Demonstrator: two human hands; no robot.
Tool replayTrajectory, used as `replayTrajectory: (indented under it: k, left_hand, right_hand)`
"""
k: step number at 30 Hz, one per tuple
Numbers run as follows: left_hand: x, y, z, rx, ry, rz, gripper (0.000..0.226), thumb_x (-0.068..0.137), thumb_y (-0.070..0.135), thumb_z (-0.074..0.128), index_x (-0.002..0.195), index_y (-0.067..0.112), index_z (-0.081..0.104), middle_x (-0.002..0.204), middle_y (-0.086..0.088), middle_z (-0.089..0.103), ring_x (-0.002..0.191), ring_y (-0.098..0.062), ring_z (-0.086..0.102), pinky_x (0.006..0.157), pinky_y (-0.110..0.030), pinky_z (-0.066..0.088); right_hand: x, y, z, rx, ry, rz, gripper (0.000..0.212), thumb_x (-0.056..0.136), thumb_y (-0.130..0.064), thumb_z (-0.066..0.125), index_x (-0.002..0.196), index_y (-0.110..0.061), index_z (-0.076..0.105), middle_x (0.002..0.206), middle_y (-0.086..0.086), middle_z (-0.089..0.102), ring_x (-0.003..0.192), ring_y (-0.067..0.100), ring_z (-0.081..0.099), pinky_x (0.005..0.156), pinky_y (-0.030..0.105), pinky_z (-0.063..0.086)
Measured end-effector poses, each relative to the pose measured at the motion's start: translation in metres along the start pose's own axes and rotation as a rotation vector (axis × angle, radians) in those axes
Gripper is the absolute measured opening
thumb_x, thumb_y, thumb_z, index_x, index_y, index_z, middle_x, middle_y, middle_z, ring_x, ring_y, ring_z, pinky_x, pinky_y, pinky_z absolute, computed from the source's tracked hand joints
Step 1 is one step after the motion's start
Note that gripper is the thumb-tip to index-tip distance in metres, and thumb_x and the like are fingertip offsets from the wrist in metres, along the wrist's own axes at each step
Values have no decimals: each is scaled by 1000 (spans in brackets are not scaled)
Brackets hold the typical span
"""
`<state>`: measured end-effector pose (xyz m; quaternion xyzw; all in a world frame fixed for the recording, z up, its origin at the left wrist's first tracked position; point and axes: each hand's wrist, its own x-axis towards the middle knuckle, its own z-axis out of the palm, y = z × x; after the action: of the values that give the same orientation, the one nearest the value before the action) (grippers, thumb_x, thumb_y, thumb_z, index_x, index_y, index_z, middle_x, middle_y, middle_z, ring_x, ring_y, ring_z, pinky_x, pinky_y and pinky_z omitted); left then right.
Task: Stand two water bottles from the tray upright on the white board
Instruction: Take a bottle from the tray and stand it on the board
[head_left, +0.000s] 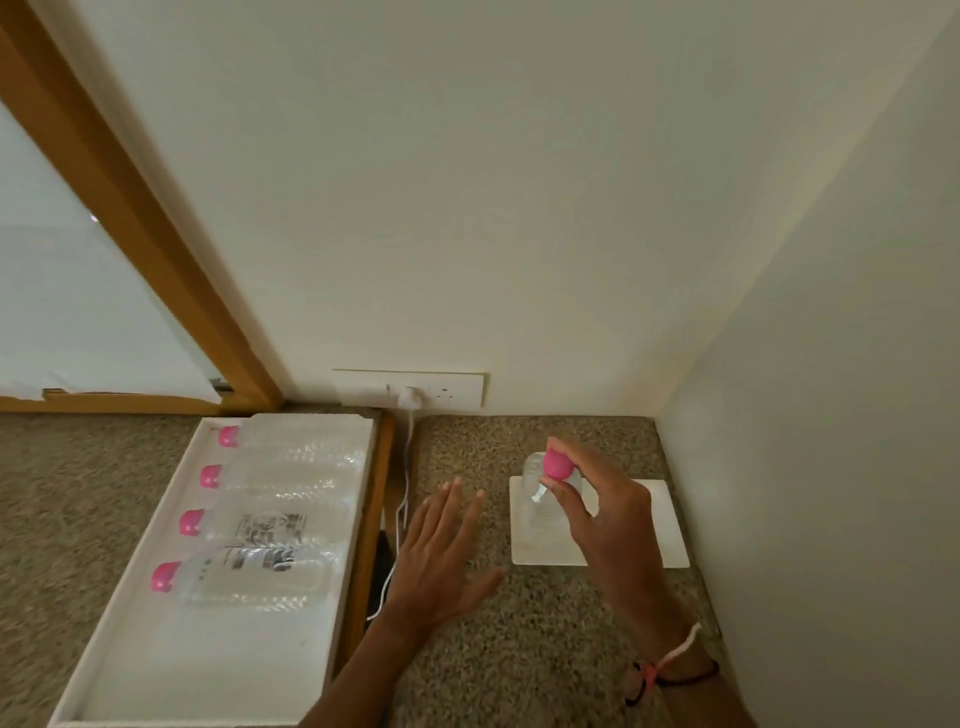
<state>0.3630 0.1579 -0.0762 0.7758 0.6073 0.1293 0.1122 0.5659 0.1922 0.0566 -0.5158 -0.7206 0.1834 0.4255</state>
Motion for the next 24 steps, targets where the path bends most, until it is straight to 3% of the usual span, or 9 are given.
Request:
replayTrajectory:
  k: [3,12,19,24]
  left_hand:
    - [11,5,15,-16,-3,3,90,90,76,38,156,16,27,164,-18,23,153,-33,19,121,-52,20]
    - [15,-2,47,13,-112,-15,98,86,82,38,158,18,19,166,-17,13,155,-31,10,124,-51,12]
    - [11,-1,49,-17,-126,-18,93,89,77,40,157,18,22,166,-18,18,155,-31,12,122,-52,15]
    - [13,-2,51,-31,-133,2,92,89,77,41,156,17,26,165,-18,20,154,-32,14,122,-52,17]
  right_hand:
    - [-2,17,3,-4,-39,27,45,87,-8,75,130,-12,62,121,-4,66,114,1,55,96,3,38]
    - [-5,37,6,33,-47,60,40,88,-9,73,127,-12,63,123,1,70,114,9,61,98,15,45]
    - [-4,38,10,38,-50,82,41,87,-10,74,127,-13,64,122,-2,69,113,5,61,96,10,43]
    - [-8,32,11,40,-31,112,41,88,-13,74,127,-15,64,121,-11,66,113,-12,55,95,6,40]
